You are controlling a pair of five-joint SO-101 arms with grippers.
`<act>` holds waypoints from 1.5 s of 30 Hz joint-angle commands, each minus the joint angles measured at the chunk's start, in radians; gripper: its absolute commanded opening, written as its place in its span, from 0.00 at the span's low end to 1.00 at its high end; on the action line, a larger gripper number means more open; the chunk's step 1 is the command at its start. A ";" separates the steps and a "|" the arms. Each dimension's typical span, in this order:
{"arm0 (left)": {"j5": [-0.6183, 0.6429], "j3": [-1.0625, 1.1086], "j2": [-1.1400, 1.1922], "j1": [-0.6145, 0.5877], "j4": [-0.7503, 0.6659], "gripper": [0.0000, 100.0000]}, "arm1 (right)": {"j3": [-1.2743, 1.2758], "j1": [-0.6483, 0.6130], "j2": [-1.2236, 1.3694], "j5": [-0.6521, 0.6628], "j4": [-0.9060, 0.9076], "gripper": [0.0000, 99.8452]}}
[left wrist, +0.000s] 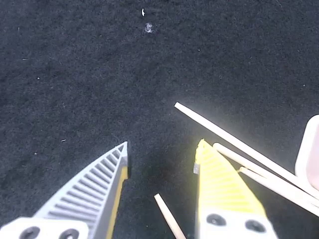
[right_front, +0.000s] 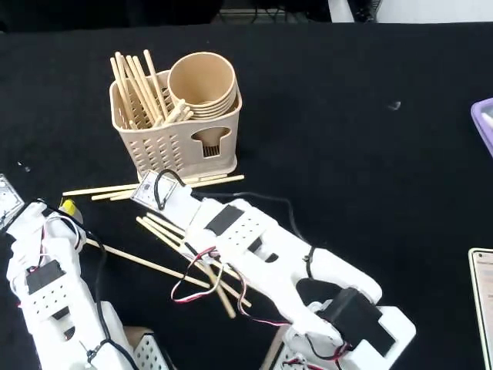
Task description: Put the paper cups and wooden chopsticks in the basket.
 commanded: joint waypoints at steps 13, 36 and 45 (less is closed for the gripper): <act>-0.005 -0.005 -0.009 0.001 -0.015 0.22 | -0.176 0.012 0.200 0.083 0.095 0.16; -0.005 -0.005 -0.009 0.001 -0.017 0.22 | -0.010 -0.018 -0.061 0.026 0.028 0.19; -0.005 -0.005 -0.009 0.001 -0.017 0.22 | 0.002 -0.061 -0.061 0.018 0.015 0.14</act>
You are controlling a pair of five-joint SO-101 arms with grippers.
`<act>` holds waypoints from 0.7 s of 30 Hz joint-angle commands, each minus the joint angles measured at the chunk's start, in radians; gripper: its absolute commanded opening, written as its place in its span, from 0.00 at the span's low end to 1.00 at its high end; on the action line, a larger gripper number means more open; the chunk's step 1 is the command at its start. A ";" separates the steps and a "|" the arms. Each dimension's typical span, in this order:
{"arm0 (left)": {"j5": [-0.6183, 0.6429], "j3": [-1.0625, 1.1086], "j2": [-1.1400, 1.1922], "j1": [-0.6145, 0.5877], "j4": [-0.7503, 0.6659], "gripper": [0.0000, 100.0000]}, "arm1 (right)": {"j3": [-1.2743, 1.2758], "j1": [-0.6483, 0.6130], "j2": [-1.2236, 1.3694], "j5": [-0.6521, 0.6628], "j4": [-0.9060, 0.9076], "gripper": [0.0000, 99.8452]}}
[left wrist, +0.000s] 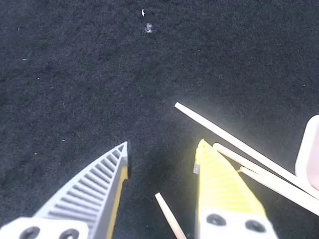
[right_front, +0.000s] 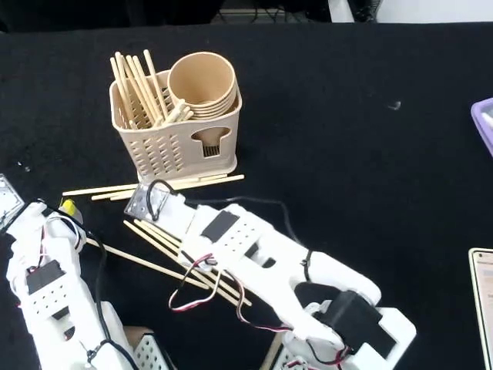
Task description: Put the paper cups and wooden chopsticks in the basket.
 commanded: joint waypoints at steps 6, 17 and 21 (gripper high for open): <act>-0.005 -0.005 -0.009 0.001 -0.017 0.22 | -0.013 -0.058 0.031 -0.009 -0.031 0.14; -0.005 -0.005 -0.009 0.001 -0.014 0.22 | -0.096 -0.015 0.168 0.000 -0.060 0.14; -0.005 -0.005 -0.009 0.001 -0.014 0.22 | -0.096 0.000 0.168 0.003 -0.061 0.14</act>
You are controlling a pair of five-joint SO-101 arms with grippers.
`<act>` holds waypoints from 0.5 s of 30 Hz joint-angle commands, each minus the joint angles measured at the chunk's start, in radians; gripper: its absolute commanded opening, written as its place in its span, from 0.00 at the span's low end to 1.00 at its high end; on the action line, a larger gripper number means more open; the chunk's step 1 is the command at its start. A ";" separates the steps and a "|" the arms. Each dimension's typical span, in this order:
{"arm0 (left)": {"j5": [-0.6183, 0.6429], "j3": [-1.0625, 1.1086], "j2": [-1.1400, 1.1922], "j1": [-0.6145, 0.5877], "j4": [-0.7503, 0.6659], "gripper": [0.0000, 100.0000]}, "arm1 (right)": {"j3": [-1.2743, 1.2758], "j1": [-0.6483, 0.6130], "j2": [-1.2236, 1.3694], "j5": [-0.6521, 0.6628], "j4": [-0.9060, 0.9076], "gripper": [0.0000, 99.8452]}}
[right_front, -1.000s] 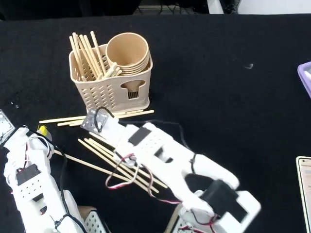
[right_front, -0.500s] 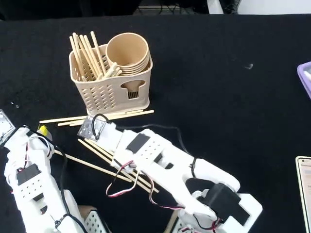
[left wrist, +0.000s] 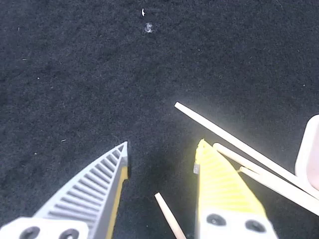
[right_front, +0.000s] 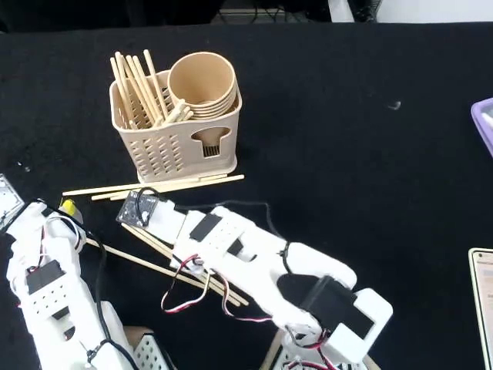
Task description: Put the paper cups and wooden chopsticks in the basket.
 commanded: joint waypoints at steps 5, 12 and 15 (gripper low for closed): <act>-0.005 -0.005 -0.009 0.001 -0.014 0.22 | -0.041 0.029 0.007 0.104 0.017 0.07; -0.005 -0.005 -0.009 0.001 -0.014 0.22 | -0.042 0.034 0.005 0.115 0.018 0.01; -0.005 -0.005 -0.009 0.001 -0.014 0.22 | -0.042 0.034 0.005 0.115 0.020 0.01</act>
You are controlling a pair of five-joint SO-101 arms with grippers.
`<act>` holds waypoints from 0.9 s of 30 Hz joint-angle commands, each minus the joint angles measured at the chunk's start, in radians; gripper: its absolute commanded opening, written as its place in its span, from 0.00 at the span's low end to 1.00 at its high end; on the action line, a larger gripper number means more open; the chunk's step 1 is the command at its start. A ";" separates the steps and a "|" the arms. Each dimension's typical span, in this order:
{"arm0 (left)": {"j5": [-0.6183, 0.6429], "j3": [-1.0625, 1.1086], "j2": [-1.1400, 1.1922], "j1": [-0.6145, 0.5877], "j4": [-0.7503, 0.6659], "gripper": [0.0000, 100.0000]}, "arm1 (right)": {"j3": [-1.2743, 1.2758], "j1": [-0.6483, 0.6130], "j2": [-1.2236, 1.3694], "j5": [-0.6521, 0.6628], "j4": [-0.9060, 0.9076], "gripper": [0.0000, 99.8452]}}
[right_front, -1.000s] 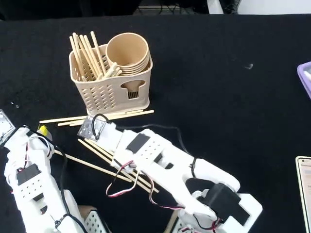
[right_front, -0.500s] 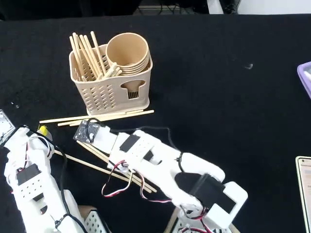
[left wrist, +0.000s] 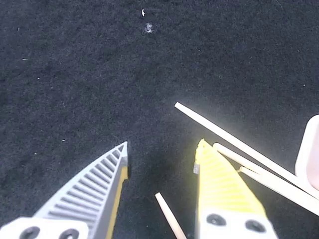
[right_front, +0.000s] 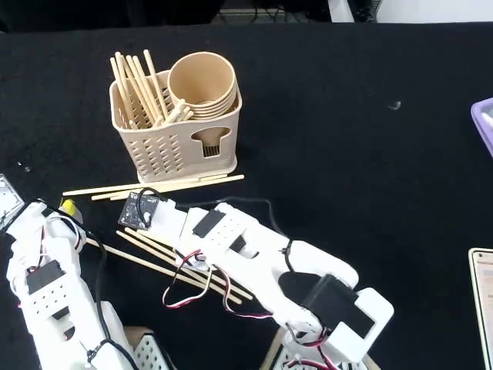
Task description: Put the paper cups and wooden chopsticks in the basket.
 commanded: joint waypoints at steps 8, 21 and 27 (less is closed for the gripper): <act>-0.005 -0.005 -0.009 0.001 -0.014 0.22 | -0.042 0.015 0.007 0.008 0.017 0.12; -0.005 -0.005 -0.009 0.001 -0.014 0.22 | -0.171 0.040 0.130 0.018 0.133 0.01; -0.005 -0.005 -0.009 0.001 -0.014 0.22 | -0.165 0.058 0.050 0.011 0.169 0.01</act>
